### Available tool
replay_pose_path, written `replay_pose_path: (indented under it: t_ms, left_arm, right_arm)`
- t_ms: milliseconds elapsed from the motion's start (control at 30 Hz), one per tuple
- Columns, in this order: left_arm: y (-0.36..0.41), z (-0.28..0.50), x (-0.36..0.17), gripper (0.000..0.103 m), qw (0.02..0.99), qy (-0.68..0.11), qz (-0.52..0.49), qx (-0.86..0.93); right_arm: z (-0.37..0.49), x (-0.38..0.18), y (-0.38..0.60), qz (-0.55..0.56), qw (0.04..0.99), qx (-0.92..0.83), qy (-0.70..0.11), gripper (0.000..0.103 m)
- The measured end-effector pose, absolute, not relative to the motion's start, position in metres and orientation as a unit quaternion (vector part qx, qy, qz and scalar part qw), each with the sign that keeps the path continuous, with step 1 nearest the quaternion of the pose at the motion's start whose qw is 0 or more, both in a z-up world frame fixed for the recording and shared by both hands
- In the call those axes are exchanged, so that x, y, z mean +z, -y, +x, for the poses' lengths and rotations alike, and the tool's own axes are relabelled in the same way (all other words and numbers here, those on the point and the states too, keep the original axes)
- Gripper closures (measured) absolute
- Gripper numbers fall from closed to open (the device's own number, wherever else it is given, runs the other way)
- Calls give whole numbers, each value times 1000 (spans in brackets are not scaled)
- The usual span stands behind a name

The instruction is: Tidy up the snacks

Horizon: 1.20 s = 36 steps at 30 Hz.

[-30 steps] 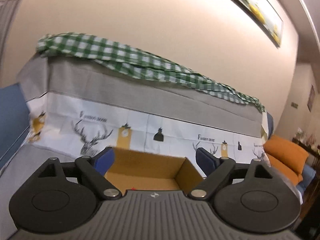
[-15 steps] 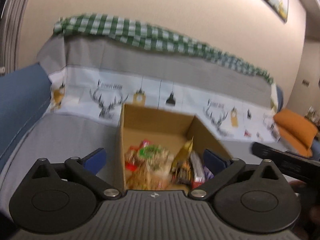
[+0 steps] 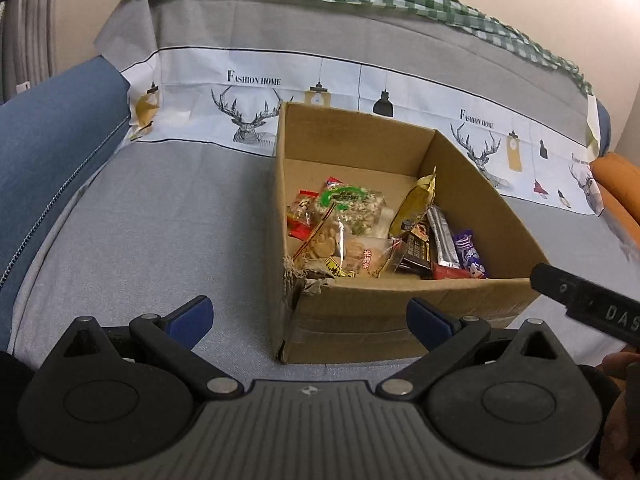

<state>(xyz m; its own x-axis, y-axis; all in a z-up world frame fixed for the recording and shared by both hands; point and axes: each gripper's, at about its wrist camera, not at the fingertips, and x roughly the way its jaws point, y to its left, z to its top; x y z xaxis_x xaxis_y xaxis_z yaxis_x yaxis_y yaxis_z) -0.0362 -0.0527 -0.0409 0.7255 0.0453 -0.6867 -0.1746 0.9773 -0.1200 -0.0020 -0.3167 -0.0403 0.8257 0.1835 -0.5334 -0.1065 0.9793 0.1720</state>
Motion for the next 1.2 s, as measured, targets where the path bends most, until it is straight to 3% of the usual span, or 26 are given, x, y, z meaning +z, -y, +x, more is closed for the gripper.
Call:
replay_pose_path:
  t_ms: [267,1200]
  left_arm:
    - [53,-37,-42,0,923,-371,-88,59]
    - [60,-36,-42,0,924,-370,-78,58]
  right_arm:
    - [-7,-40,296,10,958,82,-274,1]
    - [-6,-42,297,17,957,90,-276,1]
